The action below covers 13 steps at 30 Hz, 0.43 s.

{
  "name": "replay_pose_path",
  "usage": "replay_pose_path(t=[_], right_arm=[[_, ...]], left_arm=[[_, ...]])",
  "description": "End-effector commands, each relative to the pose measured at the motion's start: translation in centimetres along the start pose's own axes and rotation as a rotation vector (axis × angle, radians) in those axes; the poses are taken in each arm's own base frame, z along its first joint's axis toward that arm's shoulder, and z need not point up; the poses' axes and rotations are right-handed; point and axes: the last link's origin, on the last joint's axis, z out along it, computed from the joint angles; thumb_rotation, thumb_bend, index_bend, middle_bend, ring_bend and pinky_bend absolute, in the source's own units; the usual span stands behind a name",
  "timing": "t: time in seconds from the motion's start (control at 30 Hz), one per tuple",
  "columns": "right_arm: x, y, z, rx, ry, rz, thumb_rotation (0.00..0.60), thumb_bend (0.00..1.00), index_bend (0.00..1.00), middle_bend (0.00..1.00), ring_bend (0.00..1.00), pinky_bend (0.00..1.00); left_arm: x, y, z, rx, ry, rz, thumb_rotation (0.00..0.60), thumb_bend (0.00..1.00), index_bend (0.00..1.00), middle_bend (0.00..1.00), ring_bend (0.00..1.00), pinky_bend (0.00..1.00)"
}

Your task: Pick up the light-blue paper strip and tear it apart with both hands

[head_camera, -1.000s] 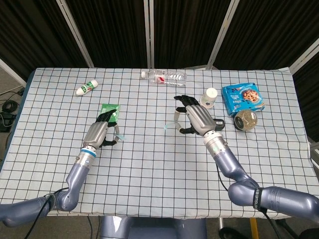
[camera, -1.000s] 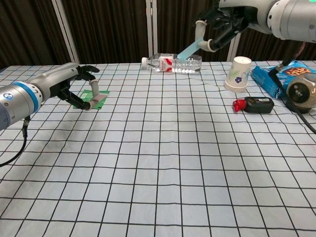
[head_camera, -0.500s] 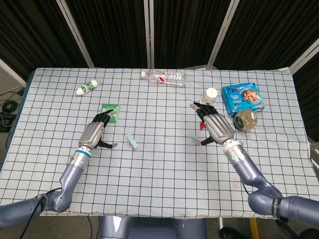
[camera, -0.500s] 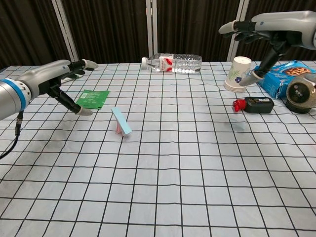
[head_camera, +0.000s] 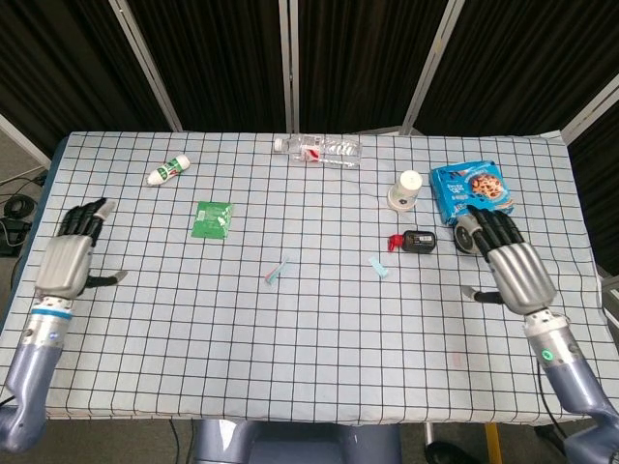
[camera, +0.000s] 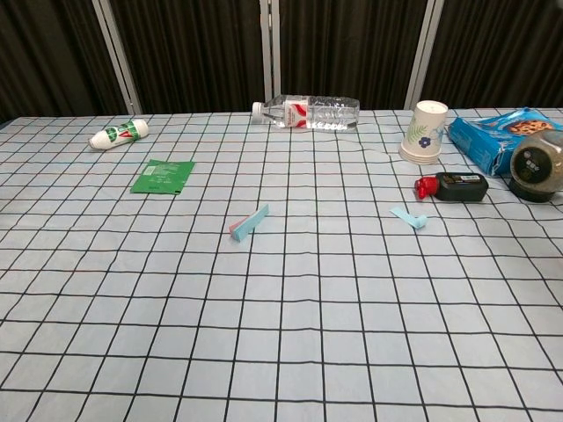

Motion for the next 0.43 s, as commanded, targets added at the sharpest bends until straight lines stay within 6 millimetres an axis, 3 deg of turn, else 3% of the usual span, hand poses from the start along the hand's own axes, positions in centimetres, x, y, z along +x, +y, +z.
replay_pose_path(t=[0.03,0.2,0.43], right_arm=[[0.2,2.5,-4.9,-0.025,0.023,-0.085,0.6,0.0,0.09,0.0,0.0,0.0],[-0.2,3.1,-8.1,-0.078,0.041,-0.142,0.6,0.0,0.09,0.0,0.0,0.0],[-0.6,3.3,-10.0,-0.122,0.049,-0.162,0.6,0.0,0.09,0.0,0.0,0.0]], left_arm=[[1.2,-2.7,-4.9,0.019,0.015,0.06,0.6,0.0,0.0,0.0,0.0,0.0],[2.0,-3.7,-8.0,0.023,0.046,0.074,0.6,0.0,0.0,0.0,0.0,0.0],[2.2,-3.9,-9.5,0.028,0.051,0.067,0.6,0.0,0.0,0.0,0.0,0.0]])
